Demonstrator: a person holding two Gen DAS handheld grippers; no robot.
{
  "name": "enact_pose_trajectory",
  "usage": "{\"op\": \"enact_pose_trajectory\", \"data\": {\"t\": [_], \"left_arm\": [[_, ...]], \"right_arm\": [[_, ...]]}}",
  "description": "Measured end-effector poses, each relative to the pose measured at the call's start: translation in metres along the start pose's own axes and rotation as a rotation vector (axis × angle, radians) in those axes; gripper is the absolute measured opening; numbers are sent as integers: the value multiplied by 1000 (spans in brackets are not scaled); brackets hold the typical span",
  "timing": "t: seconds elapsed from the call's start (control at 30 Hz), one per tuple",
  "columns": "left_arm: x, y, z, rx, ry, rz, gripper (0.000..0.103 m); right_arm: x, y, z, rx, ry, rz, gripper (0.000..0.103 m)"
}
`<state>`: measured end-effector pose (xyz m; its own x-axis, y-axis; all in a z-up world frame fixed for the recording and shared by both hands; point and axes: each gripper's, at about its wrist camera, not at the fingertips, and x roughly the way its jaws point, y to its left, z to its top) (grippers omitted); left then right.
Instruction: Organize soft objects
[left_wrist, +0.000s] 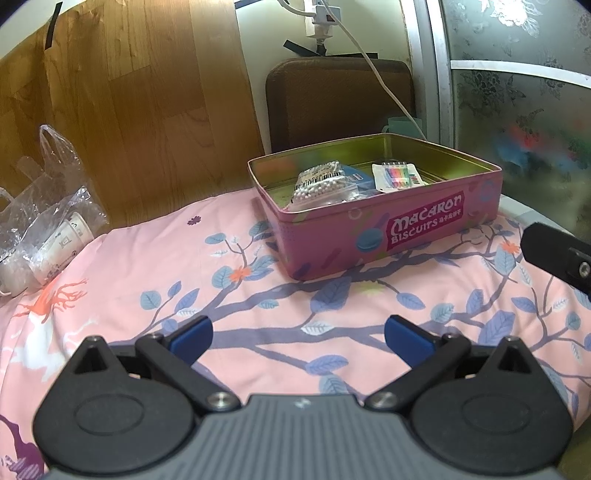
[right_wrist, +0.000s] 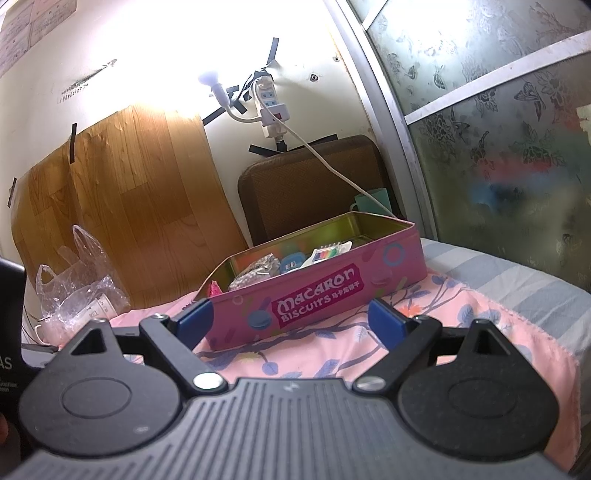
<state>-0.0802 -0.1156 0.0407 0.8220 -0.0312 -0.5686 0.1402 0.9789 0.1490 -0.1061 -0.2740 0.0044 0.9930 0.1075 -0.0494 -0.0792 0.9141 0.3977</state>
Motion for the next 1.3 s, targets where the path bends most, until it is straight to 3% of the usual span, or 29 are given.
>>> {"op": "enact_pose_trajectory", "data": {"t": [1.3], "left_arm": [[-16, -3, 9, -18, -2, -14, 103]], "right_arm": [[-2, -1, 3, 7, -7, 0, 93]]}}
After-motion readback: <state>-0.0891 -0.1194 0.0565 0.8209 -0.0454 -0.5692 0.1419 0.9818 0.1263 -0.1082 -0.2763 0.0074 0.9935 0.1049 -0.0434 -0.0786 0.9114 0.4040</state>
